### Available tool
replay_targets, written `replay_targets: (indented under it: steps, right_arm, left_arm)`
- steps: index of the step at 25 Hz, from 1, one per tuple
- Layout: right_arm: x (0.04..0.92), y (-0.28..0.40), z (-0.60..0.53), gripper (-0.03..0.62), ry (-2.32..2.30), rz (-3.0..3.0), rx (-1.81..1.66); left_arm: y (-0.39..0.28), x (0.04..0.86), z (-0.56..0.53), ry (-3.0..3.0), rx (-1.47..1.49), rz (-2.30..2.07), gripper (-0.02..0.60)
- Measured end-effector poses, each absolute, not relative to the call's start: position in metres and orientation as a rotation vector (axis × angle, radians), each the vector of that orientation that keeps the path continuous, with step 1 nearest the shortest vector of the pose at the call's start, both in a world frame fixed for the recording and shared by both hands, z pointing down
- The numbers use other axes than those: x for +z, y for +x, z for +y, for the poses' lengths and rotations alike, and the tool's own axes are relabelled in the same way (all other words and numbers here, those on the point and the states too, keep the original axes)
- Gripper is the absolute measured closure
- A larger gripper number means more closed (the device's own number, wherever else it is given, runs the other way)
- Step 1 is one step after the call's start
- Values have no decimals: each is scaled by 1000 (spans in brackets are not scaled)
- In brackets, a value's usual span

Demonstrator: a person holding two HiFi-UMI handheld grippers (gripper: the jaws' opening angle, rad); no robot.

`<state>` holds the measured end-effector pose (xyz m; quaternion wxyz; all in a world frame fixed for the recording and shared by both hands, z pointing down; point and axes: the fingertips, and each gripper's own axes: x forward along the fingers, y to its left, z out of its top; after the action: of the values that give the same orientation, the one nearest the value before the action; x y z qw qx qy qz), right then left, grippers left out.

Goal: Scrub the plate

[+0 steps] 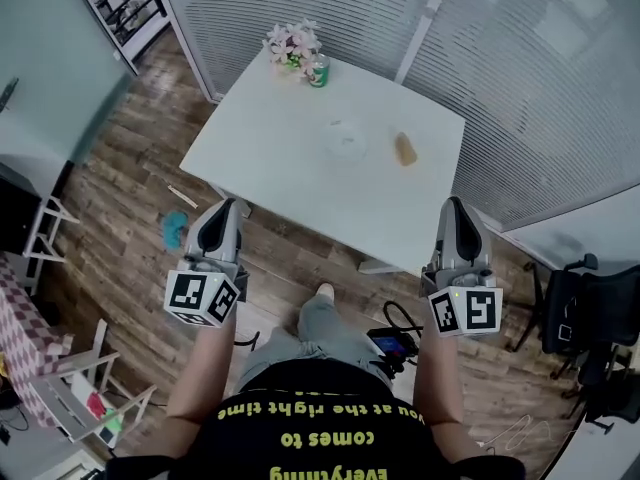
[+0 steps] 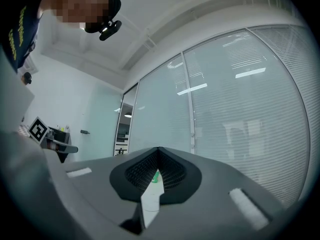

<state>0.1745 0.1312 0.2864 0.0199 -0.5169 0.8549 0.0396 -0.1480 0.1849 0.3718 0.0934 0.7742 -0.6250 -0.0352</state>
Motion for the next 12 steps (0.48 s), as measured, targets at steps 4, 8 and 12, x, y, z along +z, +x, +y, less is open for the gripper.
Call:
replay_targets:
  steps: [4,8,12]
  right_arm:
    - [288,181,100,588,-1577,2674,110]
    - [292,183,79,588,-1536,2697,89]
    - [295,187,62,588,-1505,2710,64]
  left_arm:
    - [-144,371,161,2275,-108,-1886,581]
    - [-139,372,143,2251,-112,-1912,581]
    - [-130,370,128,2244,-99,-1925,581]
